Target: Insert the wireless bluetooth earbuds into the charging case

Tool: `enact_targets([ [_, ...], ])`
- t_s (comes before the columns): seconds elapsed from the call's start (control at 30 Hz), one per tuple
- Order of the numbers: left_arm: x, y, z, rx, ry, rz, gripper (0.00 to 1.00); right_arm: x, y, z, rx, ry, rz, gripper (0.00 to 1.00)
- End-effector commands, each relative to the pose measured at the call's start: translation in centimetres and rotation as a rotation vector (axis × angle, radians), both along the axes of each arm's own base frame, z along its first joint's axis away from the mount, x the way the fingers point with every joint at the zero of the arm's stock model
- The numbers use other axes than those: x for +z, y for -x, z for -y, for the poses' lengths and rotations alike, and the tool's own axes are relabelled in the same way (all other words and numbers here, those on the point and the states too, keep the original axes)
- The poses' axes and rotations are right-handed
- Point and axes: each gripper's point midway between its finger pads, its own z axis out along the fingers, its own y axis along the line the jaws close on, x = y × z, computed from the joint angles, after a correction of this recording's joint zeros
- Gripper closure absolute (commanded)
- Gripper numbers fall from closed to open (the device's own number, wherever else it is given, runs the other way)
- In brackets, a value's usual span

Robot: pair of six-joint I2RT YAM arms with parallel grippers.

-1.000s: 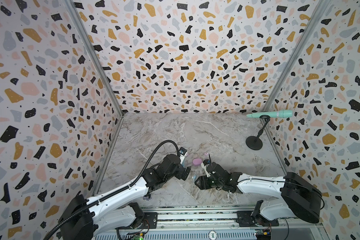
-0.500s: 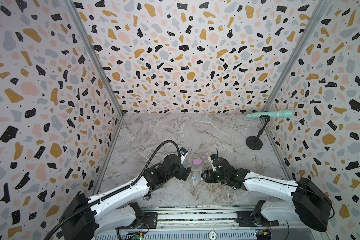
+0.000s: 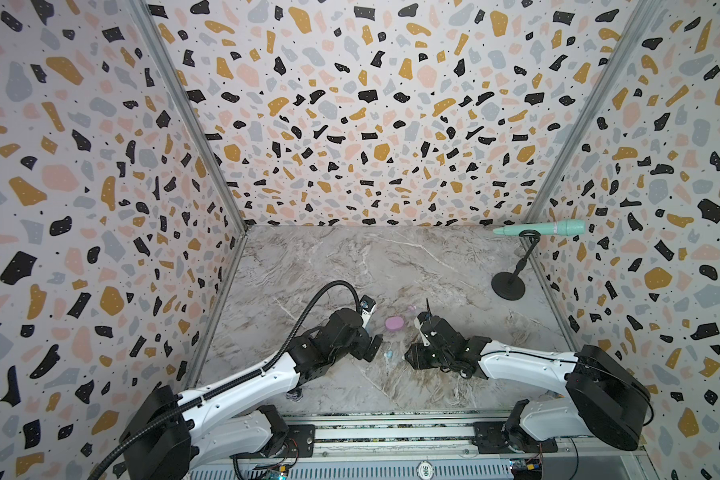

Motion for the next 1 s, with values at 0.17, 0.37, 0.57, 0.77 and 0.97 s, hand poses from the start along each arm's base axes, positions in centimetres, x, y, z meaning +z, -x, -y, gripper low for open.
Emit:
enact_targets([
  [0.17, 1.9, -0.4, 0.9, -0.012, 0.028, 0.034, 0.0, -0.7, -0.6, -0.1, 0.001, 0.027, 0.007, 0.56],
  [0.37, 1.9, -0.4, 0.9, -0.015, 0.028, 0.034, 0.0, -0.9, -0.8, -0.1, -0.003, 0.038, 0.01, 0.58],
  [0.57, 1.9, -0.4, 0.9, -0.014, 0.028, 0.034, 0.0, -1.4, -0.9, -0.2, -0.002, 0.05, 0.004, 0.59],
  [0.77, 1.8, -0.4, 0.9, -0.014, 0.026, 0.034, 0.0, -1.5, -0.9, -0.3, 0.001, 0.052, 0.0, 0.61],
  [0.97, 1.8, -0.4, 0.9, -0.013, 0.025, 0.033, 0.0, -1.2, -1.1, 0.0, -0.012, 0.081, 0.018, 0.62],
])
